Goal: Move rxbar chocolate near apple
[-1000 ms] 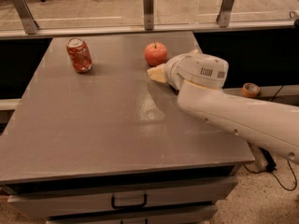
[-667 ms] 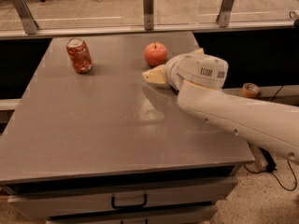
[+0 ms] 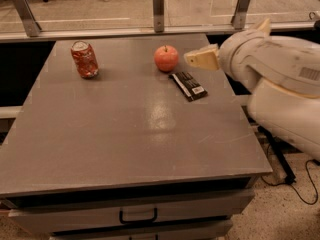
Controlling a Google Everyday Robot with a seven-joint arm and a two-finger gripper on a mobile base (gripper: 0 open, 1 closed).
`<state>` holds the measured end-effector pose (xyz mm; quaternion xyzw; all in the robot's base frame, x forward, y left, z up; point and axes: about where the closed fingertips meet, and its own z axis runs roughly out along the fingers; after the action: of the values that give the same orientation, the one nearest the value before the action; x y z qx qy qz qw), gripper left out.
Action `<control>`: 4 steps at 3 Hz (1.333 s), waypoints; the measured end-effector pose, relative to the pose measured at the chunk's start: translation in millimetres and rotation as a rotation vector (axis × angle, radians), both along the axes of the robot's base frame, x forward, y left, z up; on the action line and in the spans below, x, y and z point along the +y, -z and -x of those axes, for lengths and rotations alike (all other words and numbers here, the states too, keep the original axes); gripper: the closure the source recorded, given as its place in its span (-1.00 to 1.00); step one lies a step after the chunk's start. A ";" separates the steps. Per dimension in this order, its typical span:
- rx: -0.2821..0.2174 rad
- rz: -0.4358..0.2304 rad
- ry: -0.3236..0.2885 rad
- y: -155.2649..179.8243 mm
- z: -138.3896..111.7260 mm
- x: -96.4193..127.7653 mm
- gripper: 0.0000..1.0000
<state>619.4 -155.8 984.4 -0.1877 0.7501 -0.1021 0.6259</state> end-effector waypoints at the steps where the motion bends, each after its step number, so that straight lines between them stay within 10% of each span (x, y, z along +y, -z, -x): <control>1: -0.011 0.010 0.003 -6.9 5.6 -4.1 -1.00; 2: -0.011 -0.033 -0.009 -9.4 2.0 -5.8 -1.00; 4: -0.081 -0.179 0.034 -42.8 5.3 -95.8 -1.00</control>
Offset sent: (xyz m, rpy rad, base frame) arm 0.0055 -0.0104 0.0093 0.1121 -0.0017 0.0293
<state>614.0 -251.6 1027.2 -0.1138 0.7333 -0.0530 0.6683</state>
